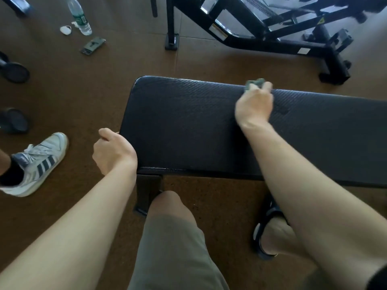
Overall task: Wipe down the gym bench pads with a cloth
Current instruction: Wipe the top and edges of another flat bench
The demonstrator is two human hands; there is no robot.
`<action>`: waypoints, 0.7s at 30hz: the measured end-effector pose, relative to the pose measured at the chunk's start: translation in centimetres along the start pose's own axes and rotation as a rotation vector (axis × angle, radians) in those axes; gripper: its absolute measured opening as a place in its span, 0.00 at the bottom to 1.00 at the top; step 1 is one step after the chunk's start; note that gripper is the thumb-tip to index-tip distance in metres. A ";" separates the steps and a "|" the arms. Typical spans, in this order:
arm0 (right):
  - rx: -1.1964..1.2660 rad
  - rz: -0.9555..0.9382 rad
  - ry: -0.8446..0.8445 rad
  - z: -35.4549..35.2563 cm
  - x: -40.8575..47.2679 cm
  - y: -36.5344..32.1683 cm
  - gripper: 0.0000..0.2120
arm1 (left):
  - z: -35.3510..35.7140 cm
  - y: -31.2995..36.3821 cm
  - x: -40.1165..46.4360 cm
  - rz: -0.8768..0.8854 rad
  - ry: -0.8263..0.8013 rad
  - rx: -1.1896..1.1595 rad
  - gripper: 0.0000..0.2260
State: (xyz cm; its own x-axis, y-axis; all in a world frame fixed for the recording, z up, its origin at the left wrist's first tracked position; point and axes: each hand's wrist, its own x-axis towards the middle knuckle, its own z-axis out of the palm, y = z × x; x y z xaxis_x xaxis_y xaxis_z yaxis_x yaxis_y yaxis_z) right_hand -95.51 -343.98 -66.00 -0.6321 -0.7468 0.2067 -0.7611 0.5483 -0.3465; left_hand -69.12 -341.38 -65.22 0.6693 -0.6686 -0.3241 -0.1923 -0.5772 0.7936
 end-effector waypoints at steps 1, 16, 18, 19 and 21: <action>0.016 -0.106 -0.026 0.7 -1.3 -2.4 0.16 | -0.1 0.0 0.0 0.003 -0.018 0.007 0.22; 0.086 -0.476 0.013 -1.6 -4.0 7.6 0.16 | 0.1 1.0 -2.2 0.357 -0.207 0.448 0.25; -0.017 -0.207 0.074 -3.0 -0.8 13.0 0.17 | 1.4 1.2 -3.8 0.541 -0.214 0.604 0.28; -0.054 -0.080 0.074 -3.6 -0.1 14.7 0.17 | 2.1 1.2 -4.9 0.661 -0.218 0.664 0.28; -0.078 0.077 0.081 -3.9 0.3 15.6 0.18 | 3.9 1.2 -7.4 0.876 -0.298 0.693 0.28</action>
State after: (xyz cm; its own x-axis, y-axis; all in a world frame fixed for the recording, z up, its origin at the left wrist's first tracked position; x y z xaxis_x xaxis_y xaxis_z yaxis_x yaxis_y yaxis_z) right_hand -108.16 -334.20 -67.75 -0.6963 -0.6705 0.2562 -0.7169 0.6329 -0.2923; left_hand -77.06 -338.98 -63.86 -0.0663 -0.9977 0.0154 -0.9210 0.0671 0.3838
